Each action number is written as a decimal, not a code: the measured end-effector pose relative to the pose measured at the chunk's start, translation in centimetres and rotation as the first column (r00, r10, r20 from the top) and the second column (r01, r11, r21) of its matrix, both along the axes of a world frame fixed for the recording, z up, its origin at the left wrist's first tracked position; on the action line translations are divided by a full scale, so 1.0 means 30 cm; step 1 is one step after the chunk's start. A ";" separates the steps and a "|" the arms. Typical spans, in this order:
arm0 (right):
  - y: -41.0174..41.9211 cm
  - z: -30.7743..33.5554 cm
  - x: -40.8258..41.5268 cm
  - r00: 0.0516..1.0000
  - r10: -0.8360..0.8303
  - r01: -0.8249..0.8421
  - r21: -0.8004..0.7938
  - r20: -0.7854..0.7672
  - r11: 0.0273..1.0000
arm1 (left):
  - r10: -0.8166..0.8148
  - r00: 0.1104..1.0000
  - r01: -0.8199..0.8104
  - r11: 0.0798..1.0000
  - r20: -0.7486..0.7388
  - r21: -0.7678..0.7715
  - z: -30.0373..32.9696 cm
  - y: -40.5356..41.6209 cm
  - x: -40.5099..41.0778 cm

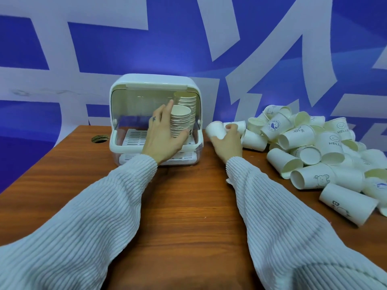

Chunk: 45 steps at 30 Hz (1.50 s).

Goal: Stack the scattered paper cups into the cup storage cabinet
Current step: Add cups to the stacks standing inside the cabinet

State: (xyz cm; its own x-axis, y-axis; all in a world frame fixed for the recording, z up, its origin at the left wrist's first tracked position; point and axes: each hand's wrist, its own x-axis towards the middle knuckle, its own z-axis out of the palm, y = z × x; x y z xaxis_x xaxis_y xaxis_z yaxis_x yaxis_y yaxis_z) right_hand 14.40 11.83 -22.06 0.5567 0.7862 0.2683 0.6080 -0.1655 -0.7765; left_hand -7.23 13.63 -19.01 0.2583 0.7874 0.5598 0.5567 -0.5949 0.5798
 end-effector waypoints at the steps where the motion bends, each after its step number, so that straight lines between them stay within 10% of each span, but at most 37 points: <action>1: -0.027 0.009 -0.003 0.993 -0.003 0.011 0.070 -0.115 0.998 | 0.041 0.999 -0.041 0.999 0.006 0.029 0.002 -0.019 0.013; 7: -0.252 0.056 -0.032 0.863 0.210 0.010 0.431 -0.460 0.903 | -0.085 0.985 0.032 0.945 0.150 0.325 0.016 -0.170 0.168; 13: -0.444 0.069 -0.018 0.738 0.433 -0.170 0.479 -0.518 0.861 | -0.116 0.889 0.272 0.912 0.443 -0.306 0.023 -0.307 0.343; 19: -0.574 0.107 0.184 0.997 0.032 -0.034 0.035 0.075 0.999 | -0.144 0.911 0.285 0.897 0.387 -0.339 -0.014 -0.356 0.403; 24: -0.738 0.186 0.376 0.807 -0.221 0.339 -0.123 0.548 0.933 | -0.257 0.918 0.348 0.888 0.303 -0.300 -0.043 -0.414 0.442; 27: -0.854 0.205 0.434 0.640 -0.063 0.463 -0.319 0.766 0.827 | -0.337 0.909 0.401 0.867 0.245 -0.295 -0.061 -0.443 0.476; 32: -0.946 0.171 0.467 0.729 0.107 0.487 -0.622 0.676 0.614 | -0.408 0.887 0.459 0.834 0.217 -0.306 -0.070 -0.510 0.548; 45: -0.792 0.356 0.247 0.926 0.060 0.024 -0.216 0.374 0.976 | -0.214 0.891 0.287 0.949 0.401 -0.130 0.042 -0.430 0.327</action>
State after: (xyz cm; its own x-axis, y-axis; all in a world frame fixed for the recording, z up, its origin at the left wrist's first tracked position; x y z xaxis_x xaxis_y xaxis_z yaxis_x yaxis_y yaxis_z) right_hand 21.81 -11.93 -11.40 0.4325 0.8569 0.2805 0.8522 -0.2870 -0.4374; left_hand 2.59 0.73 -17.74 0.2586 0.8211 0.5089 0.1209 -0.5502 0.8262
